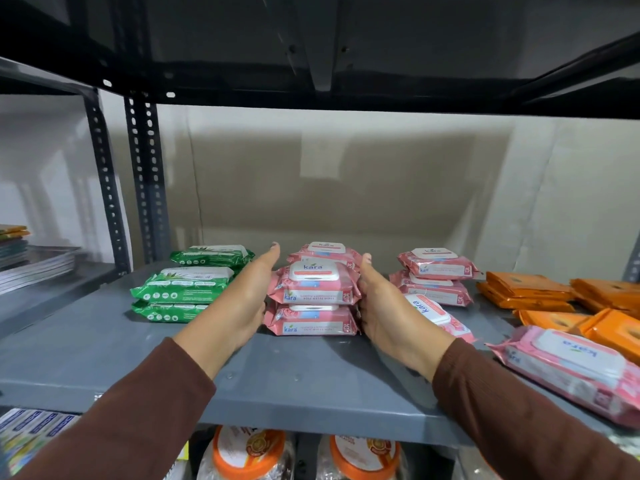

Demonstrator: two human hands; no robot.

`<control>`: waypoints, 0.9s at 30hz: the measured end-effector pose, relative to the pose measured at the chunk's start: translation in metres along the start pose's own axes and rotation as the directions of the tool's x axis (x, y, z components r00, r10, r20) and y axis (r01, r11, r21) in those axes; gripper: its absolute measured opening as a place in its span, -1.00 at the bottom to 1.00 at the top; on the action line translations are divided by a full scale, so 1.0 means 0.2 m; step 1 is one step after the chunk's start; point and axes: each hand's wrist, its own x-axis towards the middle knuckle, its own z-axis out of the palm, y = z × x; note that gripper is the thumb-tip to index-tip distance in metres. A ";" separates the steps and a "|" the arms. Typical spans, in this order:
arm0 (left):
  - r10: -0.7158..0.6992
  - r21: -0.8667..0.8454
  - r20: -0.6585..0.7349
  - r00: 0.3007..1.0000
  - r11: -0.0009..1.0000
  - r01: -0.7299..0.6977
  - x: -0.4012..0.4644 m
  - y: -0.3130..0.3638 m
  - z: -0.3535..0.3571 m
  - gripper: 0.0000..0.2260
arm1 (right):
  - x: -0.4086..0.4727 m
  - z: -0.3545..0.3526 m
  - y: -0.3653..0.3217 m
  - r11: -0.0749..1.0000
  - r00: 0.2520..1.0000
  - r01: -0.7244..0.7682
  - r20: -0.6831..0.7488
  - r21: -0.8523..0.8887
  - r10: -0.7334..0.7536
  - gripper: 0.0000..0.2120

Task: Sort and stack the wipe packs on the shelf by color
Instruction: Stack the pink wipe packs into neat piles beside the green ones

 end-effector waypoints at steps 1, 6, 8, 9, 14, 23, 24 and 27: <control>0.020 0.050 -0.019 1.000 0.999 -0.019 -0.01 0.00 0.01 -0.55 | -0.03 -0.01 -0.02 0.999 1.000 0.012 0.010 -0.038 -0.012 -0.50; 0.350 0.411 -0.171 0.921 0.875 -0.256 -0.10 -0.02 0.06 -0.34 | -0.22 -0.15 -0.19 0.833 0.948 0.133 -0.177 -0.538 -0.265 -0.85; 0.481 0.397 -0.087 0.872 0.820 -0.413 -0.20 -0.05 0.14 -0.40 | -0.27 -0.24 -0.23 0.638 0.888 0.073 -0.241 -0.767 -0.391 -0.57; 0.503 0.374 -0.023 0.864 0.806 -0.459 -0.24 -0.08 0.17 -0.43 | -0.28 -0.27 -0.24 0.495 0.888 -0.020 -0.243 -0.869 -0.390 -0.46; 0.313 0.628 0.473 0.824 0.535 -0.564 -0.39 -0.28 0.34 -0.54 | -0.26 -0.37 -0.17 0.043 0.947 -0.295 -0.298 -0.955 -0.118 -0.09; 0.048 0.741 0.664 0.747 0.100 -0.665 -0.46 -0.36 0.49 -0.41 | -0.21 -0.65 -0.41 0.067 0.974 -0.185 -0.174 -0.980 0.142 -0.09; 0.048 0.743 0.660 0.749 0.103 -0.661 -0.46 -0.36 0.49 -0.41 | -0.20 -0.70 -0.43 0.091 0.973 -0.175 -0.158 -0.980 0.168 -0.16; 0.059 0.742 0.658 0.751 0.116 -0.660 -0.46 -0.36 0.48 -0.36 | -0.15 -0.83 -0.42 0.222 0.970 -0.139 -0.088 -0.965 0.228 -0.33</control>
